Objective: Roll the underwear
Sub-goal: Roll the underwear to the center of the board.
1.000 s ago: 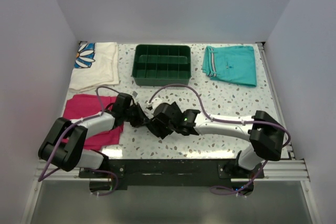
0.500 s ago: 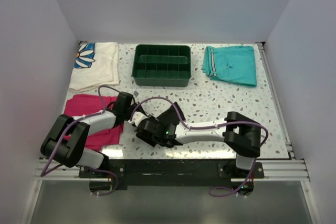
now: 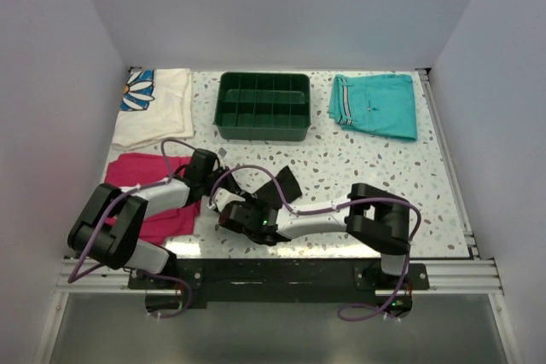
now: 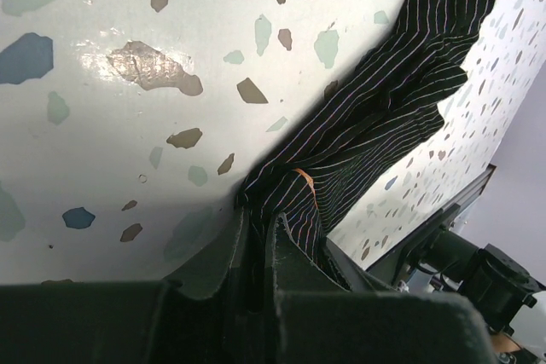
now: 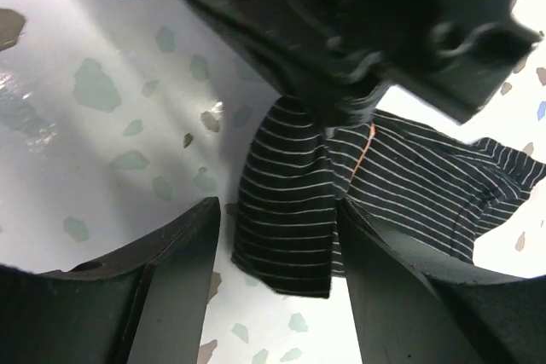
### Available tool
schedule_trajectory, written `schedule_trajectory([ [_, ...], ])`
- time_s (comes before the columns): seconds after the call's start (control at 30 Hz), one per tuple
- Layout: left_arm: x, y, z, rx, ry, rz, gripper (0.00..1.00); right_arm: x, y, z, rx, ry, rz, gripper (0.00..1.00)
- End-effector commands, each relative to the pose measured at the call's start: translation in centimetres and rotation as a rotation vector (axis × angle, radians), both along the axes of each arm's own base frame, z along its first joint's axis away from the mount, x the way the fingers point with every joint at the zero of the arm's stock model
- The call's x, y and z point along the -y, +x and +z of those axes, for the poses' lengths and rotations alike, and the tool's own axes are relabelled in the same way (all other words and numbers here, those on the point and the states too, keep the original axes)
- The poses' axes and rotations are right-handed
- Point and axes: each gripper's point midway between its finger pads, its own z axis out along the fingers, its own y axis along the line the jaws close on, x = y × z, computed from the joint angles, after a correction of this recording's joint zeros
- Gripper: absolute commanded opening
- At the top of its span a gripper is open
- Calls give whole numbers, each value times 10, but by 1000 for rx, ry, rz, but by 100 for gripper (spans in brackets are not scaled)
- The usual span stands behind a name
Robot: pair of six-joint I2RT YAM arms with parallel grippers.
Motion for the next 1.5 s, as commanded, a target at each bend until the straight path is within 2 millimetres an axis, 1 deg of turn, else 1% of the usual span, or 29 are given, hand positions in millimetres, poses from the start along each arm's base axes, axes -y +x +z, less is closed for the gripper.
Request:
schedule_trajectory([
  [0.0, -5, -7, -11, -31, 43, -20, 4, 6, 1, 0, 81, -20, -34, 60],
  [0.03, -5, -7, -11, -32, 43, -22, 4, 8, 2, -7, 87, -41, -46, 59],
  [0.1, -5, -7, -10, -27, 41, -23, 4, 16, 4, -11, 113, -66, -82, 58],
  [0.17, -4, -7, -10, -26, 43, -24, 4, 24, 3, -23, 114, -91, -104, 56],
  [0.27, -5, -7, -9, -24, 43, -27, 4, 34, 2, -33, 113, -113, -147, 52],
  [0.37, -6, -7, -9, -26, 46, -26, 4, 43, 2, -36, 112, -120, -194, 47],
  [0.4, -5, -7, -9, -23, 44, -26, 5, 45, 2, -37, 113, -120, -202, 41],
  [0.47, -5, -8, -9, -26, 42, -26, 5, 50, -1, -41, 98, -116, -217, 36],
  [0.5, -6, -8, -9, -25, 44, -27, 5, 49, -2, -40, 90, -109, -215, 27],
  [0.57, -5, -7, -8, -24, 42, -26, 5, 49, -6, -44, 62, -97, -209, 20],
  [0.6, -5, -6, -8, -20, 41, -27, 5, 48, -7, -43, 55, -88, -208, 14],
  [0.67, -5, -5, -6, -14, 37, -27, 7, 46, -9, -44, 34, -88, -200, 6],
  [0.7, -4, -5, -5, -10, 34, -25, 8, 45, -11, -42, 27, -81, -195, 0],
  [0.77, -4, -3, -1, 9, 29, -25, 21, 39, -14, -41, -9, -55, -182, 0],
  [0.83, -5, 0, 3, 28, 37, -14, 35, 34, -16, -33, -34, -19, -165, 0],
  [0.87, -6, 1, 7, 45, 38, -12, 37, 31, -20, -32, -64, 0, -151, 0],
  [0.9, -8, 4, 9, 55, 44, -5, 40, 28, -18, -23, -89, 44, -147, 0],
  [0.93, -8, 5, 12, 65, 43, -3, 47, 25, -20, -20, -116, 66, -134, 0],
  [0.97, -8, 5, 15, 73, 42, -5, 53, 18, -28, -18, -187, 97, -99, 0],
  [1.03, -11, 9, 19, 84, 50, 8, 61, 15, -26, -6, -256, 151, -84, 0],
  [1.07, -12, 11, 23, 96, 50, 13, 62, 10, -37, -6, -340, 179, -43, 0],
  [1.1, -15, 14, 25, 103, 56, 29, 64, 11, -33, -6, -374, 210, -46, 0],
  [1.13, -16, 16, 28, 112, 55, 33, 68, 10, -34, 1, -403, 248, -38, 0],
  [1.23, -22, 21, 33, 130, 45, 58, 73, 12, -40, -1, -520, 313, -20, 0],
  [1.27, -24, 23, 35, 133, 39, 69, 73, 12, -40, 0, -535, 326, -20, 0],
  [1.3, -24, 23, 35, 130, 35, 69, 73, 11, -46, -1, -601, 354, 2, 0],
  [1.33, -25, 25, 37, 136, 30, 71, 74, 12, -46, 2, -613, 377, -3, 0],
  [1.4, -27, 26, 38, 140, 31, 79, 75, 16, -44, 0, -666, 431, -21, 0],
  [1.47, -27, 27, 38, 144, 29, 77, 75, 17, -42, 7, -705, 496, -30, 0],
])
